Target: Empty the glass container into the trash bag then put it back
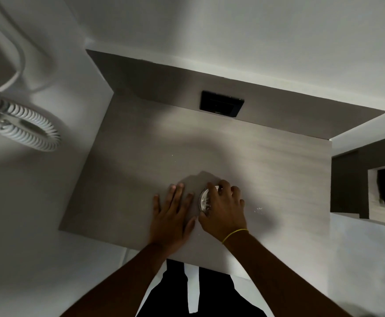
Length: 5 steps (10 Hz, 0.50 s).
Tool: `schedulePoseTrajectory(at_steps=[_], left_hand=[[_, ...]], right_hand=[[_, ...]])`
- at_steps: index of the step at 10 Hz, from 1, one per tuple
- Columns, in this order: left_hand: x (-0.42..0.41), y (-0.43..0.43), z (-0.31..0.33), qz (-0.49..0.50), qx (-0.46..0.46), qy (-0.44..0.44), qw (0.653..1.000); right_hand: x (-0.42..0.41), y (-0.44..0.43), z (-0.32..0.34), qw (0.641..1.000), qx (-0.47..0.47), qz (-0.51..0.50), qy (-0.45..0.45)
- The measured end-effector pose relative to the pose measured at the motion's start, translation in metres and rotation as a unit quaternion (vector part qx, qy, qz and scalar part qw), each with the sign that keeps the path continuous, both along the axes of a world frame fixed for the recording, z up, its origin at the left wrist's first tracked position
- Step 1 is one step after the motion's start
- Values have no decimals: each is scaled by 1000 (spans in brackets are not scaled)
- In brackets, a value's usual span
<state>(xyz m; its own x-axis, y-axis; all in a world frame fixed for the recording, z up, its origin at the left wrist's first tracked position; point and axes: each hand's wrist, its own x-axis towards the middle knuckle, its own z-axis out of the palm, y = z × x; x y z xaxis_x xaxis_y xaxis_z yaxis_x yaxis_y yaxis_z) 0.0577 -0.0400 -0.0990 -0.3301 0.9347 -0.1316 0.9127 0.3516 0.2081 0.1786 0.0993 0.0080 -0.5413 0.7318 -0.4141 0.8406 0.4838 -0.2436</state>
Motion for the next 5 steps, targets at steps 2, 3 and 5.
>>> schedulePoseTrajectory(at_steps=[2, 3, 5], left_hand=[[-1, -1, -1, -5, -13, -3, 1000], [0, -2, -3, -8, -18, 4, 1000], [1, 1, 8, -9, -10, -11, 1000]], right_hand=[[0, 0, -10, 1000, 1, 21, -1], [2, 1, -17, 1000, 0, 31, -3], [10, 7, -6, 998, -5, 57, 24]])
